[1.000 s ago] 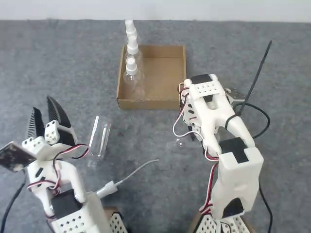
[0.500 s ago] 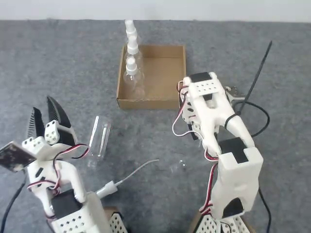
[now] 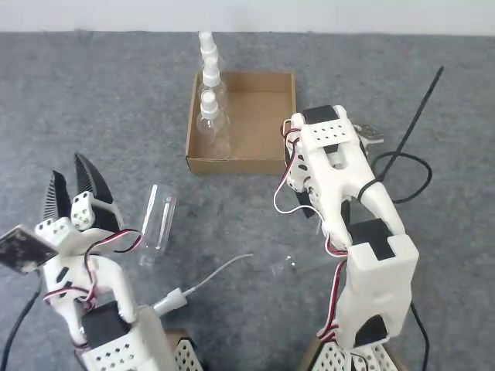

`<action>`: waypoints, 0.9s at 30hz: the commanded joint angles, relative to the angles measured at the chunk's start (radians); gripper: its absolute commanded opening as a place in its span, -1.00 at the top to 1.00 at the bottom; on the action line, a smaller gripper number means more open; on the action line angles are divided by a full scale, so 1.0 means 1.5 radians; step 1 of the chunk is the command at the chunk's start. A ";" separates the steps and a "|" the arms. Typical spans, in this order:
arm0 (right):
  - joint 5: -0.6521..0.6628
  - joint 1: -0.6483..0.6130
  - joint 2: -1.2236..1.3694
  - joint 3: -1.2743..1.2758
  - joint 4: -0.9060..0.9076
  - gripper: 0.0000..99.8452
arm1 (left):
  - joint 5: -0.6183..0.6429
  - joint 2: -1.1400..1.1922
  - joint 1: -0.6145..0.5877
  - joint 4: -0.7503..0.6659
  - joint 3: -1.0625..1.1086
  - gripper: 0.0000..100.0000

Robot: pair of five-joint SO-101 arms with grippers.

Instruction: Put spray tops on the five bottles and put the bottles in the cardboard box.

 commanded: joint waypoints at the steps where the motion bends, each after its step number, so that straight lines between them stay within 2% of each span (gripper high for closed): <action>1: 0.035 -0.010 -0.053 -0.036 0.030 0.45 | 0.002 -0.009 -0.004 0.001 -0.037 0.70; 6: 0.077 -0.006 -0.136 -0.034 0.030 0.45 | 0.002 -0.009 -0.004 0.000 -0.037 0.70; 14: 0.255 -0.005 -0.157 -0.003 0.029 0.45 | 0.002 -0.009 -0.004 0.000 -0.037 0.70; 27: 0.442 -0.009 -0.281 0.065 0.028 0.45 | 0.002 -0.009 -0.004 -0.014 -0.027 0.70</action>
